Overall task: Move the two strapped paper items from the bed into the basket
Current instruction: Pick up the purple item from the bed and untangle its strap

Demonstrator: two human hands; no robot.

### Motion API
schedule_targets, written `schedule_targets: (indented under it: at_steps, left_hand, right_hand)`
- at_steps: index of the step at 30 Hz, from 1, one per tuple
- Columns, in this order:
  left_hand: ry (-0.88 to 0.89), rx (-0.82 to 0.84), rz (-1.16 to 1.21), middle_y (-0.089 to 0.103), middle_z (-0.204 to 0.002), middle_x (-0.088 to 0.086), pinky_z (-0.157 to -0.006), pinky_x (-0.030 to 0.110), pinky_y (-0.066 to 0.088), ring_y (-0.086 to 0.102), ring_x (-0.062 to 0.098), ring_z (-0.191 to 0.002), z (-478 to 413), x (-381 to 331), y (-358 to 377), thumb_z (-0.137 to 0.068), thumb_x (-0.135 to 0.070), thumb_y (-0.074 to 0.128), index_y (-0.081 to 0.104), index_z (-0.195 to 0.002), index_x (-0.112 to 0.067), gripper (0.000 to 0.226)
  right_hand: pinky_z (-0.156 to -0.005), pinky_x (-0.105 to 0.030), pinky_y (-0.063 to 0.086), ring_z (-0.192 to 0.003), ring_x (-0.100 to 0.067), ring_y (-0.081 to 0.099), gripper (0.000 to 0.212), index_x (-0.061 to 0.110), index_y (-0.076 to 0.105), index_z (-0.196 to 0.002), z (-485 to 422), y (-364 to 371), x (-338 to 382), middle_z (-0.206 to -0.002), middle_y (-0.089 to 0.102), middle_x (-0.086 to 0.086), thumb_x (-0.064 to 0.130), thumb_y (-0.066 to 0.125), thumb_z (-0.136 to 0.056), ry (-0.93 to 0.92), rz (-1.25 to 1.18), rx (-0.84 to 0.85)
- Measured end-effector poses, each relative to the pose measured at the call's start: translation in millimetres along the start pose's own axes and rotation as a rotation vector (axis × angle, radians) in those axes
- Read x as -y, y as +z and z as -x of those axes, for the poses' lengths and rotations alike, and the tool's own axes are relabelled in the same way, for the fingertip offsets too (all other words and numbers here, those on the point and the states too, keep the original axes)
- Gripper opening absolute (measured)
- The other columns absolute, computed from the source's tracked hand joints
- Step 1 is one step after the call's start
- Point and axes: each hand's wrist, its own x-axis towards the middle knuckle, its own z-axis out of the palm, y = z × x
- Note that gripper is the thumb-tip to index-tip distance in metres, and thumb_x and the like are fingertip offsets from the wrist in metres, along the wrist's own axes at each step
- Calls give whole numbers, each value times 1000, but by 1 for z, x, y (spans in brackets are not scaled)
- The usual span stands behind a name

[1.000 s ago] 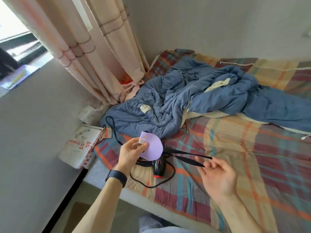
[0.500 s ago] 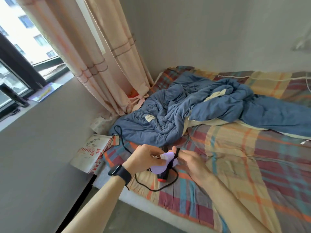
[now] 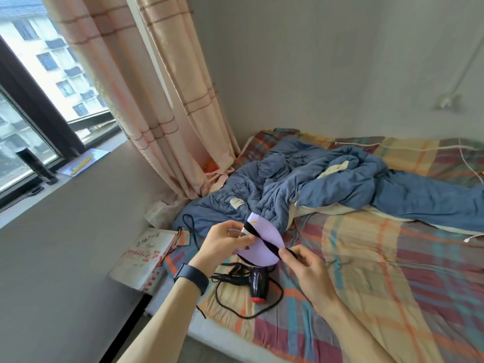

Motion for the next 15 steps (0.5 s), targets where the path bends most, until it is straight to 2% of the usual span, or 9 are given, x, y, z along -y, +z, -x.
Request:
schedule_targets:
  at_steps: [3,5,7,8,11,13,15]
  left_hand:
    - [-65,-90,146,69,-71,4,-49,24,40,57,12,-55,1,9,5,-74,-17,84,62,-96,-8,32]
    - [-107,-112,223,71,-74,2,-59,29,45,60,15,-64,3,17,2,-73,-21,85,65,-101,-13,35]
    - [-111,-65,264,72,-76,3,-71,34,48,63,16,-70,6,28,0,-73,-20,84,71,-100,-17,30]
    - [-104,-55,257,72,-74,1,-72,34,47,63,16,-70,7,33,0,-74,-19,83,73,-97,-18,24]
    - [-74,-65,204,71,-63,-9,-64,21,46,62,5,-61,14,41,9,-80,-17,78,74,-90,-19,11]
    - [-46,-58,190,74,-67,-6,-65,22,47,64,4,-63,18,49,20,-80,-18,77,74,-93,-17,13]
    - [-38,-56,209,75,-74,-1,-67,23,48,66,7,-66,22,57,30,-80,-18,77,74,-94,-15,15]
  right_hand:
    - [-72,-32,44,-67,-14,51,28,19,58,-63,3,23,-1,-63,55,3,20,69,-88,97,-263,-173]
    - [-77,-32,52,-76,-18,63,22,13,60,-68,6,30,-4,-74,67,-5,14,69,-87,174,-403,-253]
    - [-76,-32,56,-78,-21,70,22,9,58,-67,10,30,-7,-79,73,-13,10,69,-86,196,-435,-288]
    - [-73,-32,57,-77,-22,72,23,8,57,-67,14,30,-9,-79,74,-14,9,70,-86,205,-427,-289]
    - [-69,-31,58,-71,-19,70,29,8,52,-67,26,33,-17,-72,69,-9,12,77,-80,213,-348,-310]
    - [-68,-33,58,-63,-17,61,38,11,46,-65,34,36,-24,-64,56,-3,16,82,-75,186,-253,-360]
    - [-62,-32,52,-58,-15,51,43,14,42,-63,41,35,-31,-58,50,6,21,85,-71,158,-98,-435]
